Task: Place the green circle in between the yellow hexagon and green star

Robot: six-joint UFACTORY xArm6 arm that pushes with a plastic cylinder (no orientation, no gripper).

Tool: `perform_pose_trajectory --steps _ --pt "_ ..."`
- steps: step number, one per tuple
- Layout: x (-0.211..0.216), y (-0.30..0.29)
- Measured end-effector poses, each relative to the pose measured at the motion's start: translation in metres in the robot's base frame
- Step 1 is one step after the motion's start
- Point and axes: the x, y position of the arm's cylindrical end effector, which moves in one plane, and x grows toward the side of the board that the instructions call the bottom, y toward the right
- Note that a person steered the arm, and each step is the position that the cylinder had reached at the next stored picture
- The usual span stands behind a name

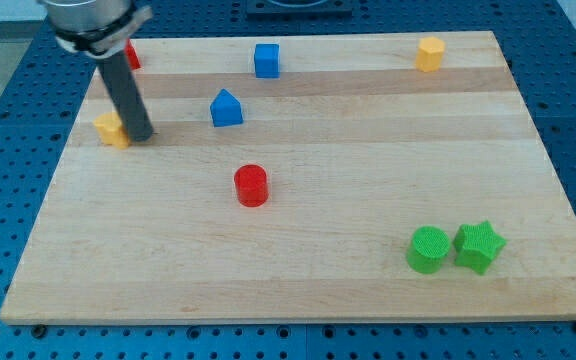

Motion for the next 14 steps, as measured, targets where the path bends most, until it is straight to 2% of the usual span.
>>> perform_pose_trajectory --steps 2,3,6,7,8,10,11,12,13,14 --pt "0.007 -0.003" --pt "0.027 0.030" --pt "0.027 0.361" --pt "0.047 0.444" --pt "0.101 0.482" --pt "0.202 0.470" --pt "0.217 0.416" --pt "0.204 0.337" --pt "0.153 0.301" --pt "0.135 0.285"
